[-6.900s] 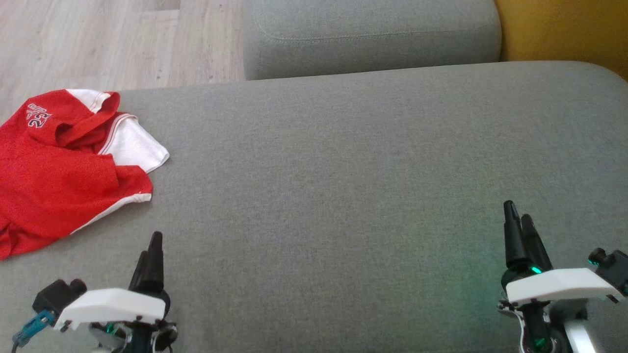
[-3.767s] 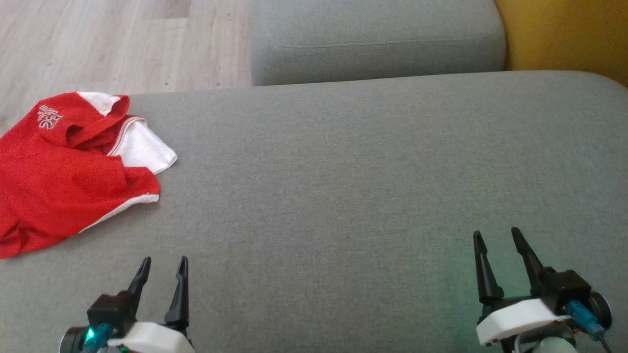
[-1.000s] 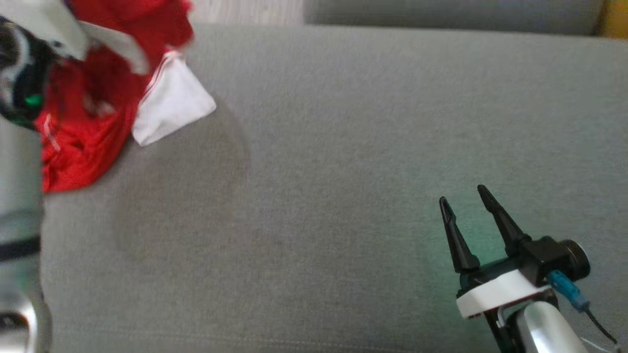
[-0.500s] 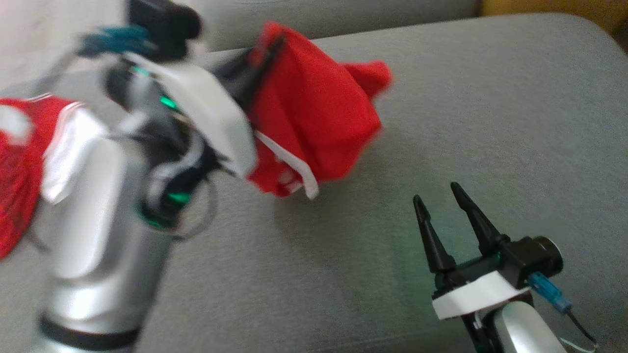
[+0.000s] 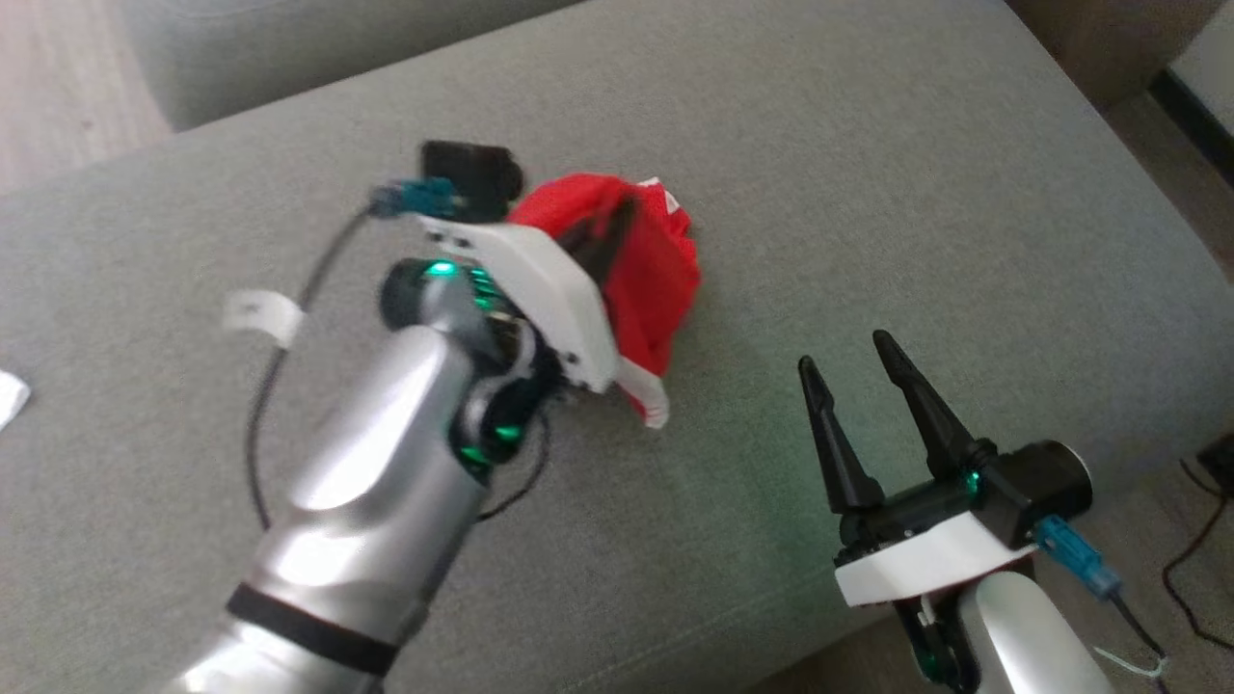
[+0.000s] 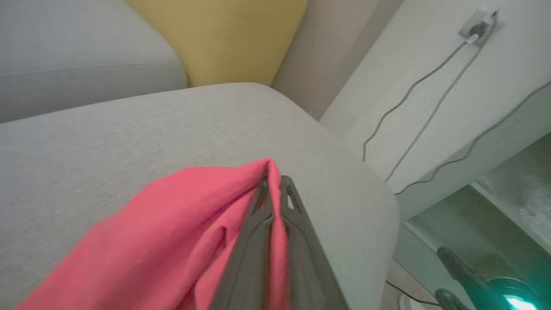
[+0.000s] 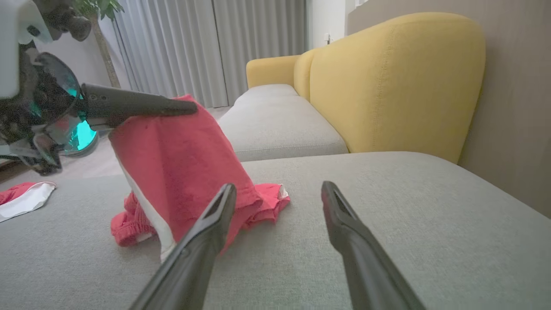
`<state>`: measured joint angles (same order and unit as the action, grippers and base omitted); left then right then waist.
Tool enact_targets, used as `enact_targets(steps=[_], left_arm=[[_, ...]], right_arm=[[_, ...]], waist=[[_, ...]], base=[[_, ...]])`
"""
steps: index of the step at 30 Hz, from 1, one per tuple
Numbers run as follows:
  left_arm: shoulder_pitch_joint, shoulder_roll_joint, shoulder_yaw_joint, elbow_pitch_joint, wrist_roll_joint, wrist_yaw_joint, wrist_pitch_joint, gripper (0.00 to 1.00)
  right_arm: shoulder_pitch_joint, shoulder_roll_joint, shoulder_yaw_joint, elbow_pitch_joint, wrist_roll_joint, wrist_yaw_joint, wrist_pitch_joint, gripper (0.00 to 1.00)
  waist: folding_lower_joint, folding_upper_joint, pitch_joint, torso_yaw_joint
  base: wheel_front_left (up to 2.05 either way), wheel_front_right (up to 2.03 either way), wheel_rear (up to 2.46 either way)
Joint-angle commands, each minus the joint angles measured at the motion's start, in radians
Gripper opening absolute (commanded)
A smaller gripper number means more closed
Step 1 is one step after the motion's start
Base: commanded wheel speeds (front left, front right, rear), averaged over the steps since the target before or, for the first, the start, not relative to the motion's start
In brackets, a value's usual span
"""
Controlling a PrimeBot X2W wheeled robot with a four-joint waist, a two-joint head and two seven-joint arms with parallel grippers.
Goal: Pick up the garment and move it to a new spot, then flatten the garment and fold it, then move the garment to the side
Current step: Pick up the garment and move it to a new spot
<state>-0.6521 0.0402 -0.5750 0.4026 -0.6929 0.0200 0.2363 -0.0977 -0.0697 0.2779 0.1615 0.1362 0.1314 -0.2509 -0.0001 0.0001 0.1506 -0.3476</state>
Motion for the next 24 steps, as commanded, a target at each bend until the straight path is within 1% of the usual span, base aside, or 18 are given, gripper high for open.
enact_targets(steps=[1,2,3,4,7,9,11,12,14,15,18,24], left_arm=[[-0.074,0.011,-0.008,-0.024,-0.024,0.001,-0.037,0.0],[-0.081,0.011,-0.049,-0.012,-0.063,0.005,-0.076,0.22],[-0.084,0.011,-0.09,0.003,-0.108,0.016,-0.104,0.71],[-0.094,0.01,-0.139,0.019,-0.133,0.023,-0.12,1.0],[-0.116,0.01,-0.25,0.048,-0.2,0.039,-0.17,1.0],[-0.136,0.01,-0.303,0.072,-0.205,0.056,-0.202,1.0],[-0.15,0.01,-0.333,0.086,-0.197,0.068,-0.247,1.0],[-0.161,0.01,-0.349,0.095,-0.168,0.077,-0.276,1.0],[-0.149,0.01,-0.346,0.091,-0.158,0.089,-0.327,1.0],[-0.124,0.026,-0.339,0.067,-0.15,0.099,-0.369,1.0],[-0.059,0.083,-0.313,0.009,-0.143,0.135,-0.425,1.0],[0.134,0.207,-0.261,-0.139,-0.135,0.219,-0.479,1.0]], right_arm=[[-0.022,0.014,0.016,-0.038,0.011,-0.001,-0.011,1.0],[-0.02,0.015,0.015,-0.038,0.014,-0.001,-0.011,1.0],[-0.018,0.016,0.017,-0.037,0.016,-0.001,-0.011,1.0],[-0.017,0.016,0.02,-0.036,0.017,-0.001,-0.011,1.0],[-0.015,0.018,0.021,-0.037,0.017,-0.001,-0.011,1.0],[-0.013,0.018,0.013,-0.04,0.014,-0.001,-0.011,1.0],[-0.009,0.019,0.005,-0.042,0.007,-0.001,-0.011,1.0],[-0.005,0.019,0.001,-0.043,0.004,-0.001,-0.011,1.0],[0.004,0.019,-0.011,-0.048,-0.003,-0.001,-0.011,1.0],[0.018,0.019,-0.026,-0.057,-0.011,-0.001,-0.011,1.0],[0.043,0.019,-0.048,-0.071,-0.023,-0.001,-0.011,1.0],[0.101,0.007,-0.101,-0.104,-0.048,-0.001,-0.011,1.0]], waist=[[0.0001,-0.0001,0.017,-0.01],[0.0001,-0.0001,0.021,-0.009],[0.0001,-0.0001,0.022,-0.008],[0.0001,-0.0001,0.025,-0.006],[0.0001,-0.0001,0.029,0.007],[0.0001,-0.0001,0.029,0.022],[0.0001,-0.0001,0.02,0.037],[0.0001,-0.0001,0.013,0.044],[0.0001,-0.0001,-0.001,0.062],[0.0001,-0.0001,-0.016,0.082],[0.0001,-0.0001,-0.043,0.113],[0.0001,-0.0001,-0.087,0.18]], base=[[0.0,0.0,0.0],[0.0,0.0,0.0],[0.0,0.0,0.0],[0.0,0.0,0.0],[0.0,0.0,0.0],[0.0,0.0,0.0],[0.0,0.0,0.0],[0.0,0.0,0.0],[0.0,0.0,0.0],[0.0,0.0,0.0],[0.0,0.0,0.0],[0.0,0.0,0.0]])
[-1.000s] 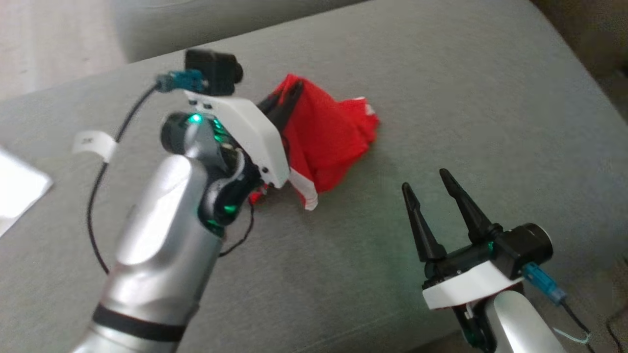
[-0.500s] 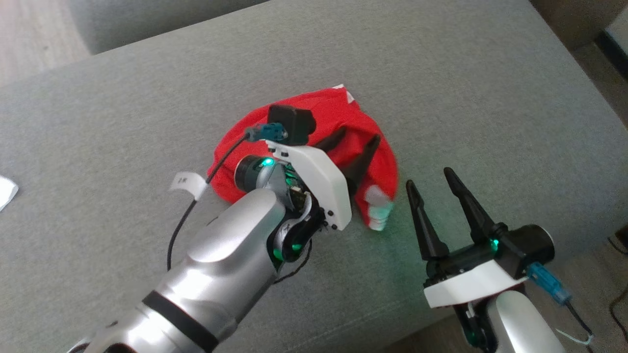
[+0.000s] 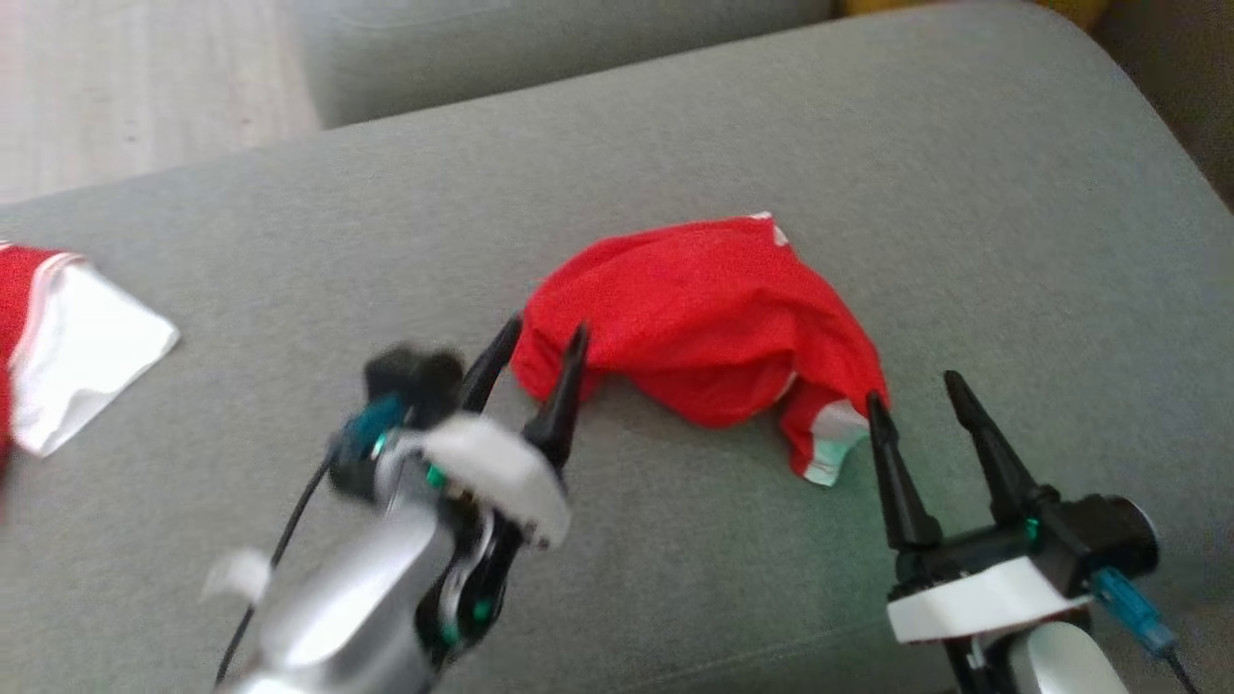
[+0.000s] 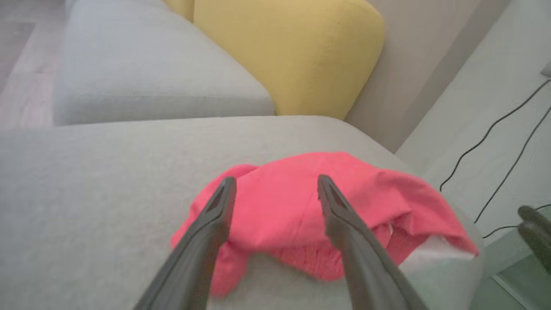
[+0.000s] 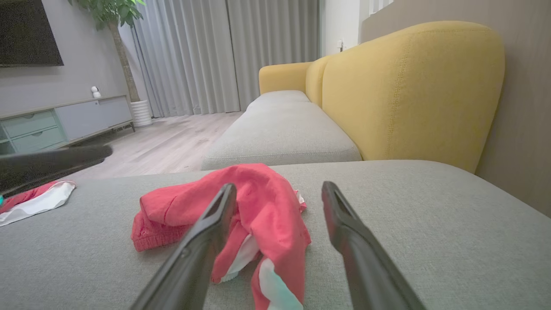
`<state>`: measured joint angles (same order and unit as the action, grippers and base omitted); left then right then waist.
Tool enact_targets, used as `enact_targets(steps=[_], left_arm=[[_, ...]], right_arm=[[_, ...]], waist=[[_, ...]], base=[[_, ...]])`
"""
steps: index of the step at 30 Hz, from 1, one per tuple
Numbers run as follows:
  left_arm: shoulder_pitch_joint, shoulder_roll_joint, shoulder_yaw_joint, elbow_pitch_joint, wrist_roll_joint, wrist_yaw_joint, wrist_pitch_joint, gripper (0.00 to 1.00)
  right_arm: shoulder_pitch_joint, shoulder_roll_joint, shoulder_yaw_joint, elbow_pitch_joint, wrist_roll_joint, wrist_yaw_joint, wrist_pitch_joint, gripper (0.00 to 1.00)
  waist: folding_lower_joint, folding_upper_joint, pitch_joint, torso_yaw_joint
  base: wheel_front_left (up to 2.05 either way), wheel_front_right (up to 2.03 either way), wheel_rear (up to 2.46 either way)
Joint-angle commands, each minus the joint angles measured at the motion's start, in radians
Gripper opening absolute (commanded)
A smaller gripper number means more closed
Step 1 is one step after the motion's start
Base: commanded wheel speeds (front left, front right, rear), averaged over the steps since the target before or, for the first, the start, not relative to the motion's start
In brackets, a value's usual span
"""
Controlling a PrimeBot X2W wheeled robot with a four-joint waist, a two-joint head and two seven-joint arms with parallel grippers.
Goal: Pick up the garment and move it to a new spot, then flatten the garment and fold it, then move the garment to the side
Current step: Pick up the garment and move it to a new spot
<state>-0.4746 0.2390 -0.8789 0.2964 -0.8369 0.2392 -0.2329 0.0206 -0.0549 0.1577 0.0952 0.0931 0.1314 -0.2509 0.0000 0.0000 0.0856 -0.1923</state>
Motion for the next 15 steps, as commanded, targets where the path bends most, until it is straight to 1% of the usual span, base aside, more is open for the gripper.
enact_targets(steps=[1,3,5,7,12,15], left_arm=[[-0.01,0.024,0.054,-0.056,0.011,0.014,-0.015,1.0],[0.055,0.051,0.081,-0.097,0.025,0.039,-0.023,1.0],[0.123,0.067,0.113,-0.135,0.038,0.053,-0.027,1.0],[0.192,0.073,0.177,-0.181,0.068,0.063,-0.028,1.0],[0.357,0.088,0.323,-0.242,0.191,0.056,-0.029,1.0],[0.434,0.084,0.405,-0.256,0.271,0.04,-0.029,1.0]], right_arm=[[-0.009,-0.012,0.011,-0.043,-0.012,-0.001,-0.011,1.0],[0.009,-0.021,-0.005,-0.049,-0.026,-0.001,-0.011,1.0],[0.025,-0.026,-0.024,-0.053,-0.034,-0.001,-0.011,1.0],[0.04,-0.032,-0.037,-0.056,-0.048,-0.001,-0.011,1.0],[0.068,-0.039,-0.063,-0.058,-0.078,-0.001,-0.011,1.0],[0.076,-0.041,-0.073,-0.05,-0.094,-0.001,-0.011,1.0]], waist=[[0.0,0.0,-0.029,0.036],[0.0,0.0,-0.043,0.057],[0.0,0.0,-0.056,0.078],[0.0,0.0,-0.069,0.097],[0.0,0.0,-0.088,0.142],[0.0,0.0,-0.093,0.169]], base=[[0.0,0.0,0.0],[0.0,0.0,0.0],[0.0,0.0,0.0],[0.0,0.0,0.0],[0.0,0.0,0.0],[0.0,0.0,0.0]])
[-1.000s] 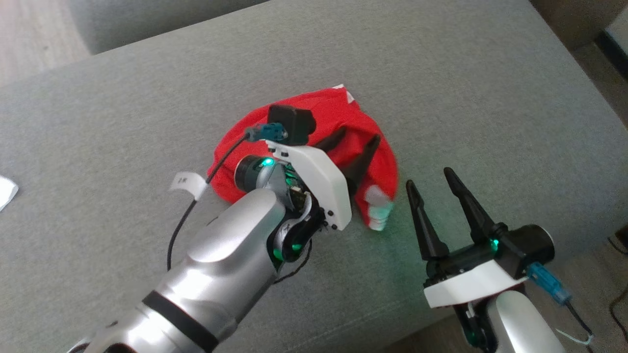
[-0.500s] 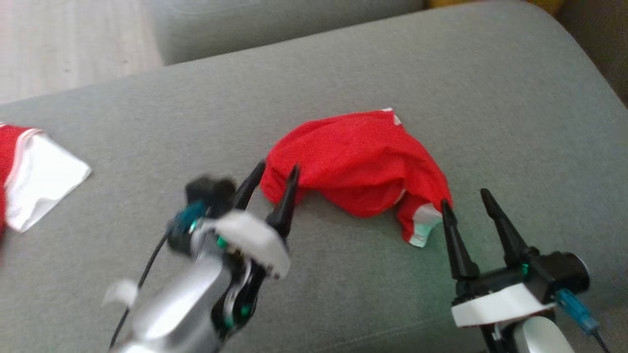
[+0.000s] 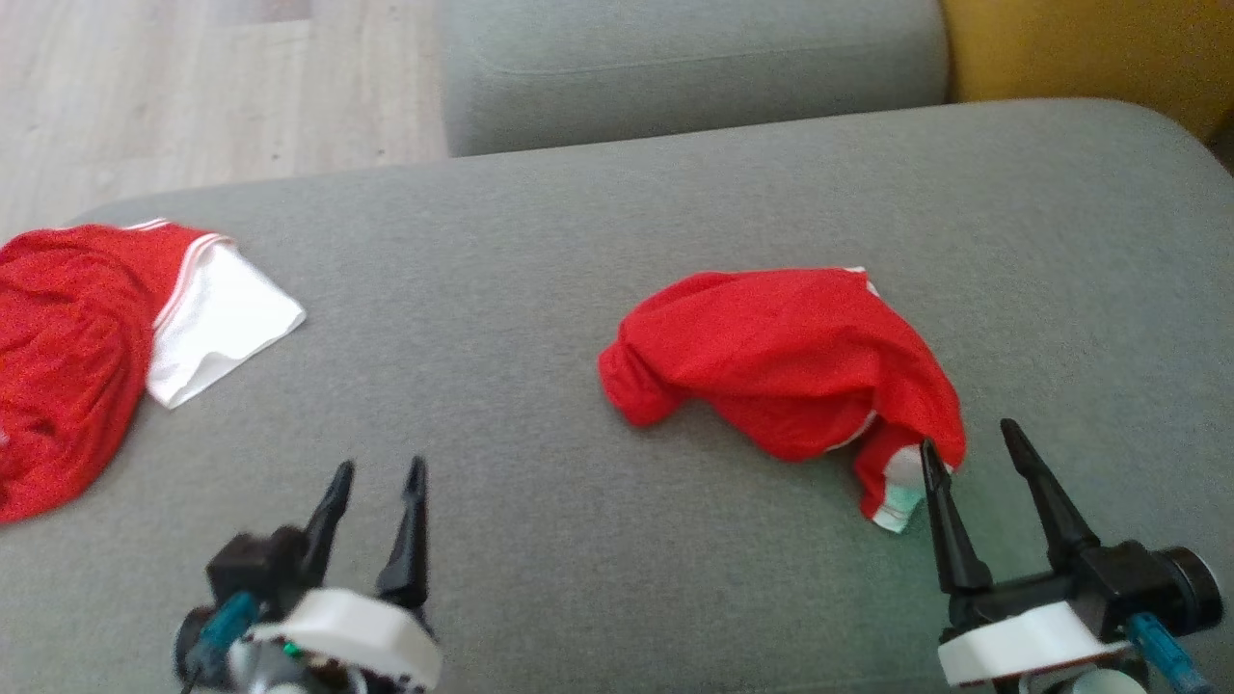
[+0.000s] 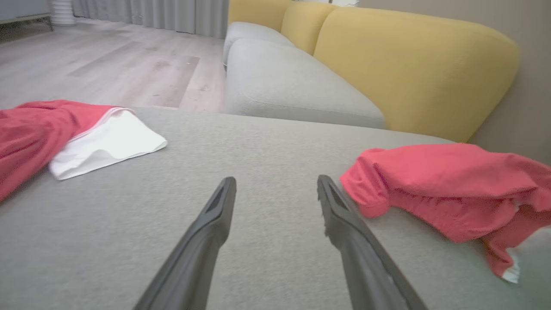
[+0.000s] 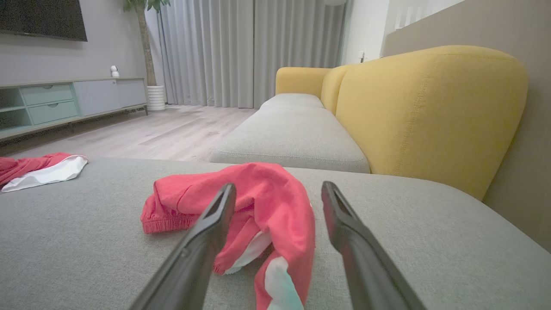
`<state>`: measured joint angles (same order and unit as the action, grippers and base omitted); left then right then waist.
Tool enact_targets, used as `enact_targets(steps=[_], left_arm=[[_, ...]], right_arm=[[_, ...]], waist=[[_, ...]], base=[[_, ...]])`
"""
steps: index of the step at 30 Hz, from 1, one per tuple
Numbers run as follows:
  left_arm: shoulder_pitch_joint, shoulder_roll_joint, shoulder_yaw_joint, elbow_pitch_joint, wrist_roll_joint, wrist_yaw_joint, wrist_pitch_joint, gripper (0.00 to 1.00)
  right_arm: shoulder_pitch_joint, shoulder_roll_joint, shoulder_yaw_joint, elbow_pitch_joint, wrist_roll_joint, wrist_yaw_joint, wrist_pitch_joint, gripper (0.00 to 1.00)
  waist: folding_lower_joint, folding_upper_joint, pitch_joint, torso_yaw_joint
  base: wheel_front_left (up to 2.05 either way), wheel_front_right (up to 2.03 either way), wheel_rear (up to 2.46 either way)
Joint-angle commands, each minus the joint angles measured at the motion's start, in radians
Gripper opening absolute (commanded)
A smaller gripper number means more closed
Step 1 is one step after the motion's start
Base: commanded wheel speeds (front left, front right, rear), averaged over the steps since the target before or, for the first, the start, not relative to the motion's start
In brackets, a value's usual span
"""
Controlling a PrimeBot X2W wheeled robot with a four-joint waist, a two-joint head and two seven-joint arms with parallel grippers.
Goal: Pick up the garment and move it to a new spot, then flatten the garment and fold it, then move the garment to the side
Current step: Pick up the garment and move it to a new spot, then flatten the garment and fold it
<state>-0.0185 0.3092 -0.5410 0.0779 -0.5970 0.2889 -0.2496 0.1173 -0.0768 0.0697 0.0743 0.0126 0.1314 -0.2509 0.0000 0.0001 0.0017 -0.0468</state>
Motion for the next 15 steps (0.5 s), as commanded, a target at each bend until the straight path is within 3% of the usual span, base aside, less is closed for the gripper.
enact_targets(steps=[1,3,8,15], left_arm=[[-0.002,0.01,0.09,-0.039,0.057,-0.019,-0.012,1.0],[0.018,0.005,0.111,-0.041,0.08,-0.032,-0.012,1.0],[0.091,-0.032,0.216,-0.045,0.188,-0.115,-0.012,1.0],[0.176,-0.109,0.358,-0.031,0.285,-0.274,-0.012,1.0]], right_arm=[[-0.02,-0.019,0.011,-0.026,-0.016,-0.001,-0.011,1.0],[-0.018,-0.018,0.008,-0.022,-0.018,-0.001,-0.011,1.0],[-0.013,-0.014,0.001,0.004,-0.03,-0.001,-0.011,1.0],[-0.006,-0.004,-0.008,0.044,-0.03,-0.001,-0.011,1.0]], waist=[[0.0,-0.0001,-0.011,0.032],[0.0,-0.0001,-0.012,0.04],[0.0,-0.0001,-0.021,0.07],[0.0,-0.0001,-0.027,0.093]], base=[[0.0,0.0,0.0],[0.0,0.0,0.0],[0.0,0.0,0.0],[0.0,0.0,0.0]])
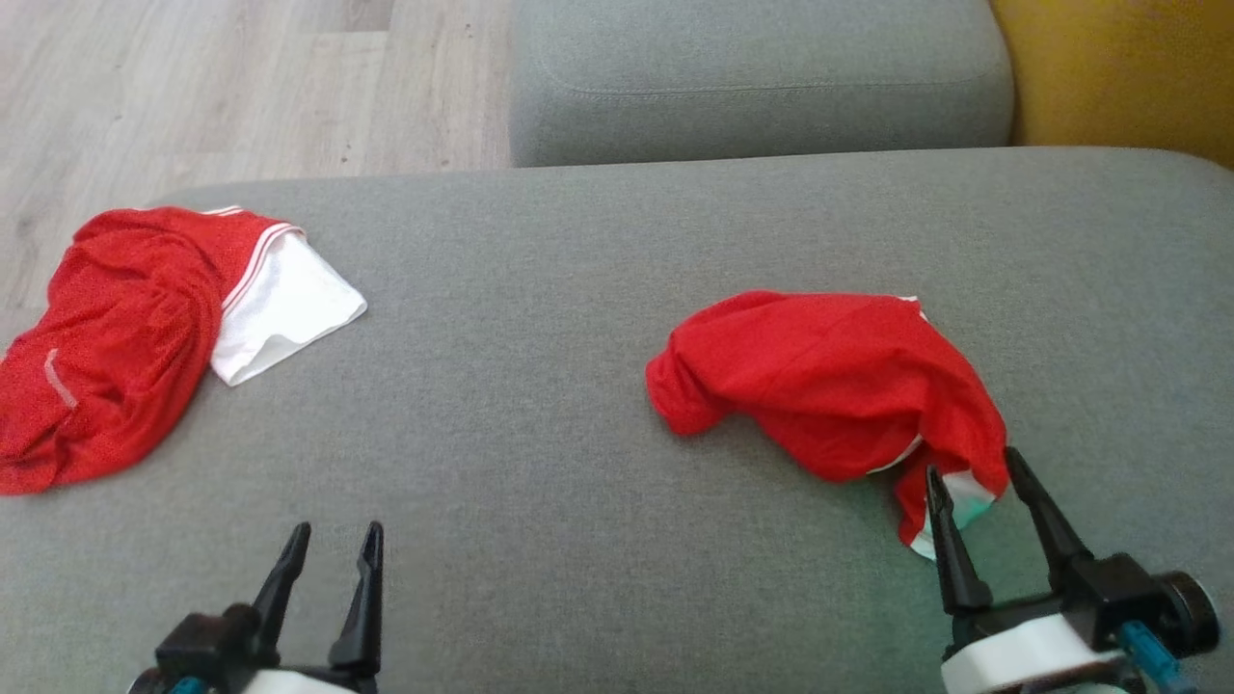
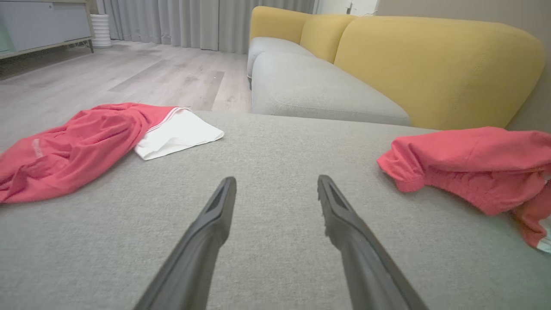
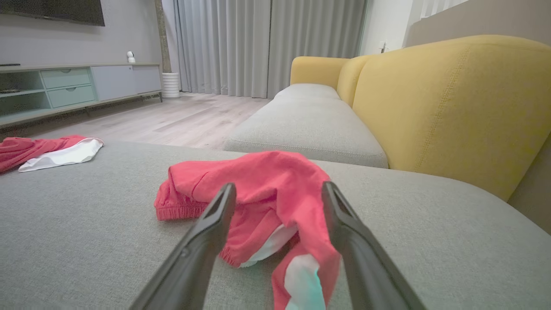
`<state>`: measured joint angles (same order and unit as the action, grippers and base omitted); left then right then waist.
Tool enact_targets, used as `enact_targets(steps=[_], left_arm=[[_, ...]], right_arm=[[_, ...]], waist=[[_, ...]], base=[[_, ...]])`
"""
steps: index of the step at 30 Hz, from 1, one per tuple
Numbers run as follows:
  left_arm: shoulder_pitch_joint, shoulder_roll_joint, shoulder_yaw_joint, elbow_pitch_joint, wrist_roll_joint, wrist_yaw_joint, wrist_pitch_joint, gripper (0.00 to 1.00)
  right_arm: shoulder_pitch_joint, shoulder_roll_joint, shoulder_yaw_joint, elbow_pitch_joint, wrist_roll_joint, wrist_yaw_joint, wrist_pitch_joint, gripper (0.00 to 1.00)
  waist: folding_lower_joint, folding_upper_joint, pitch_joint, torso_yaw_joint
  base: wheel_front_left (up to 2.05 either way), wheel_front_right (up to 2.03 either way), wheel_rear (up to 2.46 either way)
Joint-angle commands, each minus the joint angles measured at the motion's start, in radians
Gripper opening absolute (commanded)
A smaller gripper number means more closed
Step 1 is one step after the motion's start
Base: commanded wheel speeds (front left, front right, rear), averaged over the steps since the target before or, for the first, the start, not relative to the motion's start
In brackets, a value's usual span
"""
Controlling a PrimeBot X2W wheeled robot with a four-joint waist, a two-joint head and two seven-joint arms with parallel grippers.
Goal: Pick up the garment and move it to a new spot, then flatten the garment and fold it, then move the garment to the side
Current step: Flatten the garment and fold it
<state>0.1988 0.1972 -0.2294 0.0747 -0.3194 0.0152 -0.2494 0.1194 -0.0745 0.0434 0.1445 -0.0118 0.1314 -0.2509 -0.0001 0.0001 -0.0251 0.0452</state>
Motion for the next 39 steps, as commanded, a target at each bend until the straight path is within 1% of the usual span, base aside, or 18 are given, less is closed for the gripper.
enact_targets(steps=[1,3,7,14,18,22,26,29,31,32,36,39], left_arm=[[-0.037,-0.009,0.066,-0.022,0.019,-0.019,-0.012,1.0],[-0.033,-0.034,0.099,-0.013,0.043,-0.051,-0.012,1.0],[-0.033,-0.083,0.157,0.003,0.092,-0.099,-0.012,1.0],[-0.038,-0.117,0.194,0.016,0.131,-0.129,-0.012,1.0],[-0.055,-0.13,0.178,0.01,0.136,-0.138,-0.012,1.0],[-0.096,-0.139,0.112,0.016,0.119,-0.143,-0.012,1.0],[-0.171,-0.145,0.003,0.058,0.069,-0.145,-0.012,1.0],[-0.257,-0.146,-0.11,0.132,0.015,-0.145,-0.001,1.0],[-0.315,-0.146,-0.176,0.172,-0.068,-0.146,0.028,1.0],[-0.315,-0.146,-0.176,0.172,-0.068,-0.146,0.028,1.0],[-0.427,-0.147,-0.276,0.245,-0.181,-0.146,0.068,1.0],[-0.487,-0.147,-0.336,0.306,-0.228,-0.146,0.084,1.0]], right_arm=[[-0.007,-0.005,0.019,-0.02,-0.006,-0.001,-0.011,1.0],[-0.004,-0.003,0.02,-0.011,-0.006,-0.001,-0.011,1.0],[-0.003,0.0,0.023,-0.002,-0.008,-0.001,-0.011,1.0],[-0.013,-0.002,0.031,0.004,-0.007,-0.001,-0.011,1.0],[-0.019,-0.002,0.033,-0.001,-0.007,-0.001,-0.011,1.0],[-0.031,-0.002,0.037,-0.012,-0.006,-0.001,-0.011,1.0],[-0.047,-0.001,0.043,-0.033,-0.006,-0.001,-0.011,1.0],[-0.07,0.0,0.046,-0.052,-0.005,-0.001,-0.011,1.0],[-0.088,0.002,0.051,-0.063,-0.005,-0.001,-0.011,1.0],[-0.088,0.002,0.051,-0.063,-0.005,-0.001,-0.011,1.0],[-0.121,0.007,0.064,-0.084,-0.004,-0.001,-0.011,1.0],[-0.14,0.012,0.068,-0.095,-0.001,-0.001,-0.011,1.0]], waist=[[0.0001,-0.0001,0.0,0.003],[0.0001,-0.0001,-0.002,0.007],[0.0001,-0.0001,0.0,0.008],[0.0001,-0.0001,-0.002,-0.009],[0.0001,-0.0001,0.003,-0.028],[0.0001,-0.0001,0.019,-0.057],[0.0001,-0.0001,0.053,-0.099],[0.0001,-0.0001,0.097,-0.138],[0.0001,-0.0001,0.129,-0.169],[0.0001,-0.0001,0.129,-0.169],[0.0001,-0.0001,0.189,-0.236],[0.0001,-0.0001,0.225,-0.285]], base=[[0.0,0.0,0.0],[0.0,0.0,0.0],[0.0,0.0,0.0],[0.0,0.0,0.0],[0.0,0.0,0.0],[0.0,0.0,0.0],[0.0,0.0,0.0],[0.0,0.0,0.0],[0.0,0.0,0.0],[0.0,0.0,0.0],[0.0,0.0,0.0],[0.0,0.0,0.0]])
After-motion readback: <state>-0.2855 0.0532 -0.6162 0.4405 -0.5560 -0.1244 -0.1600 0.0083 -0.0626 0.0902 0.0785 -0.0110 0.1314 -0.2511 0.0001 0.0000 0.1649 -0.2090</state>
